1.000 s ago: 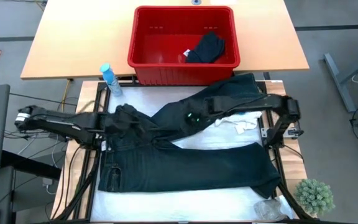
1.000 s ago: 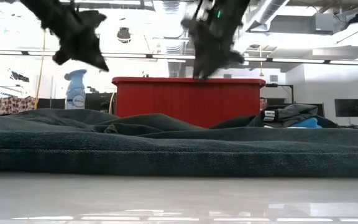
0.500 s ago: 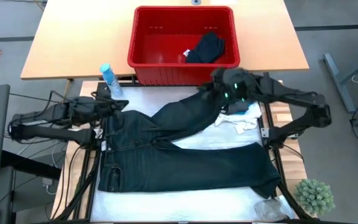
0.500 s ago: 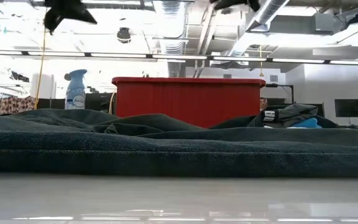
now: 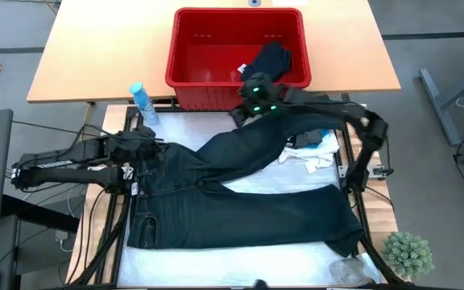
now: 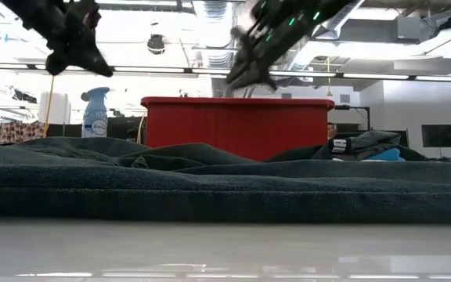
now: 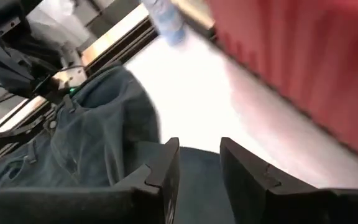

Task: Fold laundry
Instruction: Fold the blue pants

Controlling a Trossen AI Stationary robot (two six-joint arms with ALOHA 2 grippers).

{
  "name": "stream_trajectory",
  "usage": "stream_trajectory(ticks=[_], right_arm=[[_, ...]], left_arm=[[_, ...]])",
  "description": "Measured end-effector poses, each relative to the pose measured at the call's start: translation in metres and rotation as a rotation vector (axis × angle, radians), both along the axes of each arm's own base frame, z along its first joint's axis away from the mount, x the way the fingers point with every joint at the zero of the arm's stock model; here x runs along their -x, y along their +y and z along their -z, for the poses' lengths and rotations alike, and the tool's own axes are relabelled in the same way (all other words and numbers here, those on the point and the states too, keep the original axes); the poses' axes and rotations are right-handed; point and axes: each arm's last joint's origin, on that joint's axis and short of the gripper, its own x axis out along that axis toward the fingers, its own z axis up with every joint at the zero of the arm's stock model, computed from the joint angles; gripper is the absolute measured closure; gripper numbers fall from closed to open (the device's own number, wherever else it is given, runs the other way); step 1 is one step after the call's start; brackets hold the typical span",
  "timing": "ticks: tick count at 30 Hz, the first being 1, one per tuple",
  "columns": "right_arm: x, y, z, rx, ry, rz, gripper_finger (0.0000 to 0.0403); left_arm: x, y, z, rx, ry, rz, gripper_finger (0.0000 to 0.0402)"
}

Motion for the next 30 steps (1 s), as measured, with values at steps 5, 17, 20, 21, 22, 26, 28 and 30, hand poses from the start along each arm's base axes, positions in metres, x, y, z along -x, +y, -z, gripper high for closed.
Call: stream_trajectory(ticks=[5,17,20,21,22,26,28,30], right_arm=[[-0.043,-0.012,0.053,-0.075,-0.059,-0.055,0.0282],[-0.077,-0.001,0.143,-0.177,0.072,-0.236,0.0316],[-0.080,0.000,0.137,-0.112,0.082,-0.216,0.0317],[-0.079,-0.002,0.136,-0.098,0.090,-0.198,0.0317],[-0.078,-0.003,0.135,-0.094,0.099,-0.190,0.0317],[-0.074,-0.009,0.141,-0.039,0.182,-0.085,0.0317],[-0.070,-0.013,0.142,-0.018,0.237,-0.032,0.0318],[-0.067,-0.013,0.145,-0.018,0.272,-0.029,0.0323]], left_arm=[[-0.002,-0.001,0.018,0.063,0.019,0.009,0.0401],[-0.004,-0.002,0.061,0.287,-0.015,-0.084,0.0401],[-0.003,-0.004,0.074,0.356,0.002,-0.078,0.0401],[-0.004,-0.005,0.077,0.375,-0.001,-0.075,0.0401],[-0.004,-0.006,0.080,0.398,-0.008,-0.070,0.0401],[-0.003,-0.011,0.095,0.473,0.016,-0.045,0.0401],[-0.002,-0.012,0.100,0.478,0.028,-0.044,0.0401],[-0.001,-0.013,0.103,0.478,0.040,-0.044,0.0401]])
